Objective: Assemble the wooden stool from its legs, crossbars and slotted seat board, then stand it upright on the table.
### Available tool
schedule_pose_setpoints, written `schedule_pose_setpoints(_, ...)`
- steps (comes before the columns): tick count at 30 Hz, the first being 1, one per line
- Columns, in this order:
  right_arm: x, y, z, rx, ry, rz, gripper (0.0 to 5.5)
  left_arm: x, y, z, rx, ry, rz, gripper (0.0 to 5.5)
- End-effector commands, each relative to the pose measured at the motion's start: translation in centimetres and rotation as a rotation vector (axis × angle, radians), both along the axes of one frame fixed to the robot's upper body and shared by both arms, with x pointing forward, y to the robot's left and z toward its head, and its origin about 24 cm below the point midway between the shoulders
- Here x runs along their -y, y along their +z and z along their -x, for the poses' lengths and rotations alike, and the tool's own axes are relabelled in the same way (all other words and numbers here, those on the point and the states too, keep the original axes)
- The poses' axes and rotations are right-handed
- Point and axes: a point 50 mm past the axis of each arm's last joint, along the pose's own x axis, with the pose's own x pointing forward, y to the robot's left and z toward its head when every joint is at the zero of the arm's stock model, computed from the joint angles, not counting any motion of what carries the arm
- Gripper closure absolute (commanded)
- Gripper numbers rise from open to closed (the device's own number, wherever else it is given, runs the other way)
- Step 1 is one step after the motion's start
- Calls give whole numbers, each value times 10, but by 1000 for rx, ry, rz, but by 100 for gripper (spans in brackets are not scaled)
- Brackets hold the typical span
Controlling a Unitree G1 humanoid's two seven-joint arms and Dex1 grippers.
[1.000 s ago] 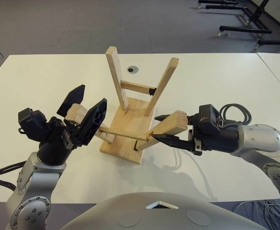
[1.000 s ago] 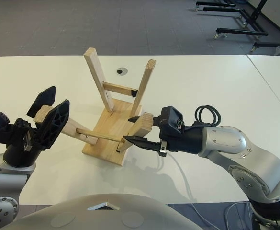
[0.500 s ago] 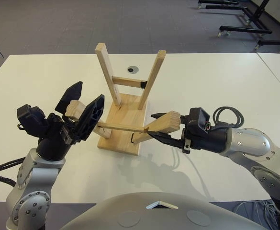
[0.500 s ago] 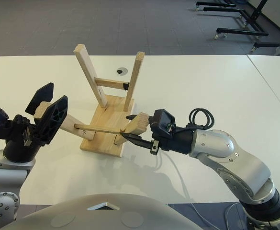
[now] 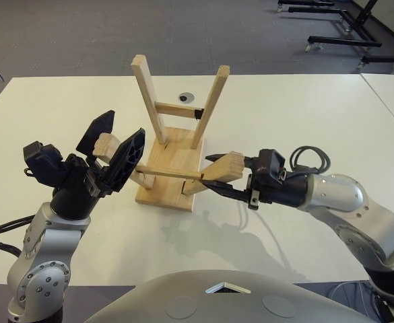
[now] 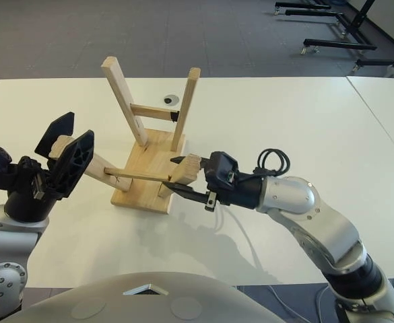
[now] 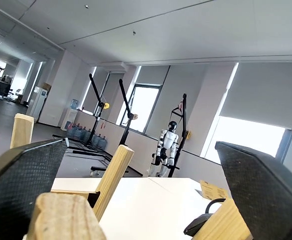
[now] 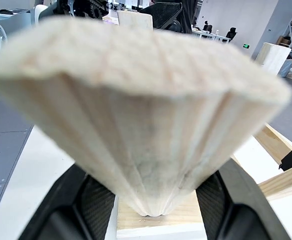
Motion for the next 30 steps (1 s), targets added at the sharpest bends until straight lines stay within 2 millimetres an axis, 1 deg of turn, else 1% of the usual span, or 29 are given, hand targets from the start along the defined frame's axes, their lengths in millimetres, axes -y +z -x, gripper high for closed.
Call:
schedule_pose_setpoints(1, -2, -7, -17, -18, -54, 99, 345, 10, -5, -1, -18, -91, -9, 10)
schedule_pose_setpoints(3, -9, -3, -20, -21, -21, 99, 345, 12, -5, -2, -15, -97, -7, 10)
schedule_pose_setpoints(9, -22, 2, -23, -51, 34, 96, 345, 13, -6, -6, -10, -104, -6, 10)
schedule_pose_setpoints(14, -33, 0, -27, -110, 99, 107, 345, 14, -6, -10, 1, -116, -9, 10)
schedule_pose_setpoints(17, -36, -1, -28, -119, 125, 128, 345, 16, -6, -13, 7, -124, -7, 10)
schedule_pose_setpoints(23, -37, 4, -34, -115, 144, 126, 345, 20, -10, -19, 15, -137, 10, 10)
schedule_pose_setpoints(24, -37, 4, -35, -117, 144, 123, 307, 20, -11, -21, 19, -138, 11, 10)
schedule_pose_setpoints(27, -39, 6, -38, -119, 141, 104, 251, 21, -12, -24, 27, -145, 13, 10)
schedule_pose_setpoints(29, -41, 7, -40, -115, 140, 90, 227, 21, -12, -25, 31, -148, 14, 10)
schedule_pose_setpoints(30, -42, 8, -41, -113, 139, 86, 199, 21, -12, -25, 32, -149, 14, 10)
